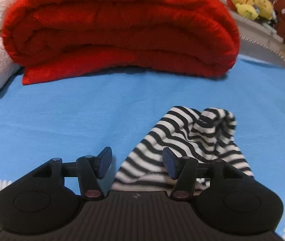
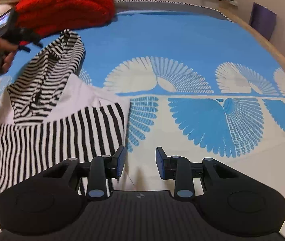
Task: Fold small clothes
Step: 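Move the left gripper to the striped hood tip and grasp it, then fold the hood down onto the body with the left gripper and release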
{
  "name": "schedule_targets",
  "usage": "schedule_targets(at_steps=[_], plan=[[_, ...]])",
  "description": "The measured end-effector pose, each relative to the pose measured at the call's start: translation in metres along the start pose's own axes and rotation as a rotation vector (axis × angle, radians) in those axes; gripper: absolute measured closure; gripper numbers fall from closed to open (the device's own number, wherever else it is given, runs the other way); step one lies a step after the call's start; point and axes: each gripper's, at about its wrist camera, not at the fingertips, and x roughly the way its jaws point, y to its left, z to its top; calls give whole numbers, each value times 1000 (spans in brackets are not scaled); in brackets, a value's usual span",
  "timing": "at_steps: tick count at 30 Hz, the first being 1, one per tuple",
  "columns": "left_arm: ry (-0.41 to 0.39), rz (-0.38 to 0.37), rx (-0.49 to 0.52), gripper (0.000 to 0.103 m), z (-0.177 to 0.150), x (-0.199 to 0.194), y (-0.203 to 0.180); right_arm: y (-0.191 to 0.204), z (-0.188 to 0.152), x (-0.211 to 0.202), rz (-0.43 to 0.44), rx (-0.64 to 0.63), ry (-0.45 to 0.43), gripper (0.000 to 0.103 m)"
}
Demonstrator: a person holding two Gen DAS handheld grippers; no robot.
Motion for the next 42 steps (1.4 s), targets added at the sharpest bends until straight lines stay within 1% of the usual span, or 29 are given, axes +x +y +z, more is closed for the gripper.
schedule_targets(at_steps=[1, 3, 4, 5, 6, 7, 8, 11, 14, 17, 18, 20, 22, 24, 25, 27, 28, 29, 30, 31, 32, 33, 35, 36, 37, 38, 41, 42], plan=[[13, 7, 3, 42, 2, 10, -4, -2, 0, 1, -6, 1, 3, 69], [10, 14, 6, 43, 5, 23, -9, -6, -1, 3, -14, 14, 8, 69], [12, 19, 7, 47, 6, 27, -11, -7, -1, 4, -13, 21, 12, 69], [20, 18, 10, 66, 8, 31, -13, -8, -1, 5, -11, 24, 15, 69], [36, 6, 19, 79, 9, 33, -15, -7, 0, 5, -7, 25, 16, 69], [50, -2, 29, 98, 9, 34, -16, -7, 0, 5, -5, 22, 15, 69], [51, -11, 44, 101, 9, 29, -18, -7, 0, 4, -4, 20, 11, 69], [6, -78, 117, 102, 5, -5, -25, -8, 4, 2, 1, 29, 2, 69], [-49, -182, 177, 102, -11, -61, -27, -9, 9, -5, 8, 52, -15, 69], [-105, -292, 258, 102, -45, -135, -23, -8, 15, -14, 22, 76, -43, 69], [-121, -343, 293, 102, -63, -167, -20, -8, 17, -18, 28, 89, -55, 69], [-144, -411, 358, 102, -100, -222, -17, -8, 20, -26, 43, 113, -74, 69], [-136, -499, 432, 102, -153, -285, -9, -8, 23, -35, 65, 149, -97, 69], [-104, -527, 496, 102, -204, -331, 0, -9, 24, -45, 91, 182, -117, 69], [-74, -542, 503, 102, -227, -348, 8, -9, 24, -50, 101, 198, -127, 69], [16, -589, 474, 98, -266, -377, 29, -8, 23, -60, 125, 226, -140, 69], [27, -590, 461, 93, -281, -389, 37, -6, 22, -64, 142, 236, -145, 69], [15, -571, 437, 87, -289, -397, 45, -4, 20, -67, 156, 242, -149, 69], [4, -533, 378, 82, -294, -401, 55, -1, 18, -69, 172, 244, -151, 69], [8, -501, 294, 74, -296, -399, 64, 3, 17, -70, 183, 245, -149, 69], [25, -474, 164, 74, -297, -388, 76, 6, 15, -69, 196, 248, -140, 69], [46, -456, 60, 74, -296, -376, 86, 9, 13, -66, 211, 255, -125, 69], [122, -390, -111, 74, -301, -349, 94, 15, 9, -58, 248, 274, -85, 68], [180, -343, -169, 74, -301, -333, 95, 18, 7, -52, 271, 283, -53, 68], [211, -330, -193, 72, -296, -323, 100, 21, 5, -46, 284, 285, -25, 68], [238, -326, -220, 64, -296, -314, 101, 26, 2, -39, 298, 280, 12, 68], [315, -335, -333, 51, -296, -290, 109, 43, -12, -17, 335, 266, 139, 68], [339, -325, -371, 51, -297, -281, 110, 46, -17, -10, 338, 271, 171, 68]])
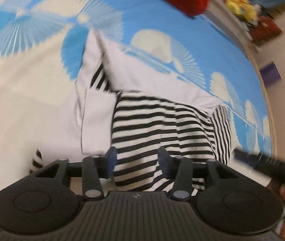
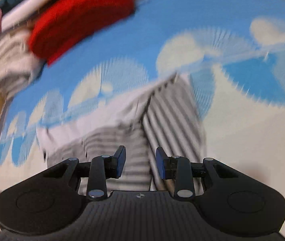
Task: Fold small clothes
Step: 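Fold the hood down onto the body with the left gripper and release, then grasp the striped hem with the left gripper while the right gripper grasps it too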
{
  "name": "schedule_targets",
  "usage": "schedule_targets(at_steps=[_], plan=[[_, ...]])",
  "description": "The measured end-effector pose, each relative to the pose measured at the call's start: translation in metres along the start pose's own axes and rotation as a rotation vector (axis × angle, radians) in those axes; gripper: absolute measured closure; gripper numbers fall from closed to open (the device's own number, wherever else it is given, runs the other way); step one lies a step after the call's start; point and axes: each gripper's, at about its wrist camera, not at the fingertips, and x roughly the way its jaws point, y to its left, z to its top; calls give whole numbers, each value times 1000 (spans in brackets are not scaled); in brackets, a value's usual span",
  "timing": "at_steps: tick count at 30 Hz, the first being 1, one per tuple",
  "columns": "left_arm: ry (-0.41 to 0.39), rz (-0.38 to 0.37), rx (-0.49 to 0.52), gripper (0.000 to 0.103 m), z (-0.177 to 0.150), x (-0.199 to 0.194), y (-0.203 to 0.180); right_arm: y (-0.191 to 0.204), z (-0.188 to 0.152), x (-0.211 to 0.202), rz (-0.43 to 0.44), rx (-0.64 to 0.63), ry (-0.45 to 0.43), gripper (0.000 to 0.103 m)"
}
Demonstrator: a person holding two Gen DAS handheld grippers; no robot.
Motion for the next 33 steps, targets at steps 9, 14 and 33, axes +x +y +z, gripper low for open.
schedule_targets(at_steps=[9, 14, 33], plan=[[119, 59, -52, 51, -24, 38, 8, 7, -21, 47, -17, 24, 139, 68], [123, 61, -42, 99, -28, 47, 6, 15, -26, 57, -28, -31, 135, 94], [-6, 83, -145, 86, -1, 8, 46, -33, -13, 27, -55, 152, 111, 97]])
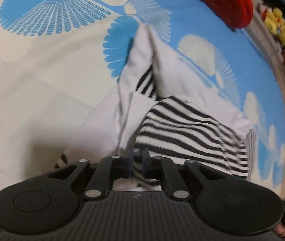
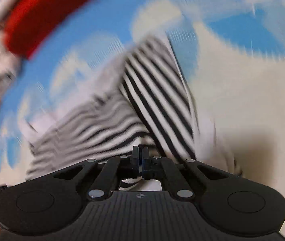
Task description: Fold small clothes
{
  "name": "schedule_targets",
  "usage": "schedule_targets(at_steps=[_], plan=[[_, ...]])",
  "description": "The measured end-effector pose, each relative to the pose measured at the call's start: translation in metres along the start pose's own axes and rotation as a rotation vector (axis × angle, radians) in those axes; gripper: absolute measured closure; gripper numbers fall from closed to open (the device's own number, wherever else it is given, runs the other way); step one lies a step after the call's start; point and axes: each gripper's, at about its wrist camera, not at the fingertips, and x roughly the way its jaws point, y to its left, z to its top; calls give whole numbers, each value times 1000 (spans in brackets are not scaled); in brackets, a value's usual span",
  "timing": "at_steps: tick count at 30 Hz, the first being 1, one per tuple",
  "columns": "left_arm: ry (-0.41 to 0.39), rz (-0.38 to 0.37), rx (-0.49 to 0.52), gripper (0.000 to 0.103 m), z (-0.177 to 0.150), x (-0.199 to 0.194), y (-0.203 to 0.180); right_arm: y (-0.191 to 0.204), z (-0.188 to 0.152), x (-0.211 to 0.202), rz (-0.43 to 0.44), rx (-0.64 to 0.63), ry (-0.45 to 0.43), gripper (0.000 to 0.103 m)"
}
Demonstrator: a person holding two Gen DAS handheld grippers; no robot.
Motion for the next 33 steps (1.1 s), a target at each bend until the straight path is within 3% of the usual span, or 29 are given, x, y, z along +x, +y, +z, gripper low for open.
schedule_targets(at_steps=[2, 5, 6, 7, 8, 10, 11, 12, 14, 16, 18, 20, 21, 23, 26, 28, 29, 31, 33], plan=[[-39, -34, 14, 62, 2, -8, -6, 3, 2, -5, 3, -17, -51, 96], [-17, -7, 33, 63, -1, 1, -12, 7, 4, -11, 54, -26, -101, 61], [-3, 10, 28, 63, -1, 6, -13, 8, 4, -10, 64, -28, -101, 60], [9, 21, 19, 69, -3, 10, -11, 8, 5, -7, 73, -28, -94, 60], [18, 20, 14, 83, -4, 13, -11, 8, 4, -4, 77, -27, -83, 60], [-13, 12, 19, 101, -2, 9, -14, 8, 2, 3, 76, -20, -62, 64], [-48, 7, 26, 102, 0, 4, -13, 7, 2, 4, 85, -16, -59, 87], [-97, -6, 41, 102, 5, -5, -16, 9, 2, 1, 98, -6, -72, 102], [-189, -25, 80, 102, 6, -22, -22, 15, 1, -11, 132, -10, -144, 103], [-196, -23, 85, 102, 7, -22, -23, 22, 3, -22, 130, -55, -195, 103], [-91, 36, 83, 101, 6, -5, -19, 22, 1, -15, 12, -93, -164, 103], [23, 95, 76, 97, 3, 14, -14, 13, -2, 3, -29, -65, -66, 102], [9, 121, 57, 96, 2, 13, -12, 11, -4, 12, -47, -70, -10, 102], [-72, 130, 81, 94, 6, -2, -17, 15, -6, 12, -100, -87, -13, 99], [-212, 29, 144, 94, 6, -30, -34, 35, -5, -17, -142, -211, -217, 89], [-187, -73, 161, 94, 3, -27, -42, 53, -10, -36, -70, -321, -344, 79], [-150, -97, 170, 93, 0, -21, -45, 56, -11, -39, -3, -335, -350, 76], [-61, -67, 193, 90, -8, 0, -49, 55, -11, -29, 119, -308, -263, 76], [9, 31, 210, 90, -18, 21, -47, 50, -12, -2, 98, -270, -121, 73]])
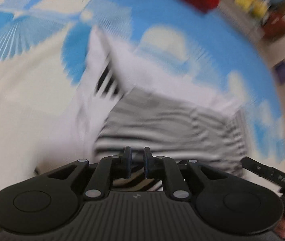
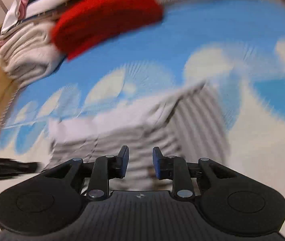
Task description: Fold small clothes
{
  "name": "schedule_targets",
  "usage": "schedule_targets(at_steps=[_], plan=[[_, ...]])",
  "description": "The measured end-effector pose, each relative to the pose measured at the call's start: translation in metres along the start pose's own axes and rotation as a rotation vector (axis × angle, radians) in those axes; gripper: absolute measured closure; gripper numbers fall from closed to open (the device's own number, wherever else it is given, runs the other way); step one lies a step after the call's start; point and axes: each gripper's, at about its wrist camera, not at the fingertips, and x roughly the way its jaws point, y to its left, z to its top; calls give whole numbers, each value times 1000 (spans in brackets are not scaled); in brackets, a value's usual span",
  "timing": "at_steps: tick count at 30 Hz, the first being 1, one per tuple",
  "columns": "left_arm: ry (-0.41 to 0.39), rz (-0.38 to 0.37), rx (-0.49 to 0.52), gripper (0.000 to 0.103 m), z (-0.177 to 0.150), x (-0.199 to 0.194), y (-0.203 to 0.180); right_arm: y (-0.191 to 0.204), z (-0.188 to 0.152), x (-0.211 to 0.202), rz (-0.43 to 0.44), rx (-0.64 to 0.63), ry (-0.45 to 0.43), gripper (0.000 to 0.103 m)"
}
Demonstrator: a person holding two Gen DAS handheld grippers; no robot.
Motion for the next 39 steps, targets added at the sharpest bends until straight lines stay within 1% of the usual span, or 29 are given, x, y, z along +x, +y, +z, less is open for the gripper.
schedule_targets(at_steps=[1, 2, 3, 4, 6, 7, 8, 9, 10, 11, 12, 13, 14, 16, 18, 21, 22, 23, 26, 28, 30, 32, 33, 35, 37, 38, 39], plan=[[37, 27, 10, 90, -4, 9, 0, -4, -4, 13, -57, -2, 71, 73], [51, 35, 18, 90, -7, 13, 1, -8, -8, 24, -132, -16, 133, 73], [41, 31, 20, 90, -8, 10, 5, -12, -11, 29, -185, -23, 154, 73], [19, 26, 21, 90, -7, 5, 4, -14, -12, 29, -195, -15, 144, 72], [-35, -7, 26, 89, -7, -8, 4, -14, -7, 19, -143, 5, 98, 72], [-63, -39, 25, 83, -7, -14, 4, -12, -7, 14, -112, 0, 68, 72], [-80, -72, 18, 74, -7, -15, 6, -11, -5, 10, -91, -7, 50, 71], [-79, -79, 11, 71, -9, -14, 6, -12, -6, 10, -74, -6, 50, 69], [-50, -59, 10, 71, -13, -6, 8, -15, -8, 15, -71, 8, 67, 69], [-4, -25, 17, 74, -18, 3, 10, -20, -12, 21, -93, 34, 108, 69], [21, -9, 23, 75, -23, 6, 12, -23, -18, 29, -137, 50, 151, 69], [16, -2, 30, 75, -23, 5, 11, -27, -20, 31, -165, 63, 174, 68], [-5, 10, 49, 75, -24, -3, 6, -29, -21, 27, -158, 82, 161, 68], [-81, 10, 92, 75, -24, -28, -4, -25, -16, 10, -143, 81, 104, 68], [-170, 2, 133, 74, -28, -62, -14, -13, -10, -22, -135, 31, -17, 68], [-261, -5, 152, 74, -36, -109, -21, 0, -9, -73, -122, -29, -187, 68], [-292, -10, 165, 74, -42, -126, -23, -1, -13, -92, -113, -38, -231, 68], [-317, -19, 175, 74, -48, -140, -27, 0, -17, -109, -95, -33, -257, 68], [-383, -41, 214, 74, -80, -185, -26, -2, -30, -156, -25, 3, -293, 68], [-424, -43, 249, 74, -107, -207, -23, -7, -46, -188, -23, -6, -341, 67], [-457, -41, 275, 74, -137, -217, -20, -17, -69, -214, -24, -16, -376, 66], [-476, -44, 287, 74, -167, -222, -13, -27, -96, -233, -35, -1, -395, 64], [-474, -52, 276, 74, -181, -221, -6, -34, -109, -236, -44, 9, -398, 62], [-454, -58, 246, 74, -207, -212, 8, -49, -136, -236, -72, 45, -382, 62], [-405, -28, 202, 74, -230, -195, 23, -64, -161, -227, -90, 85, -356, 62], [-356, 13, 184, 74, -237, -189, 27, -71, -173, -219, -98, 94, -339, 62], [-325, 43, 165, 74, -240, -187, 31, -75, -184, -209, -105, 97, -310, 62]])
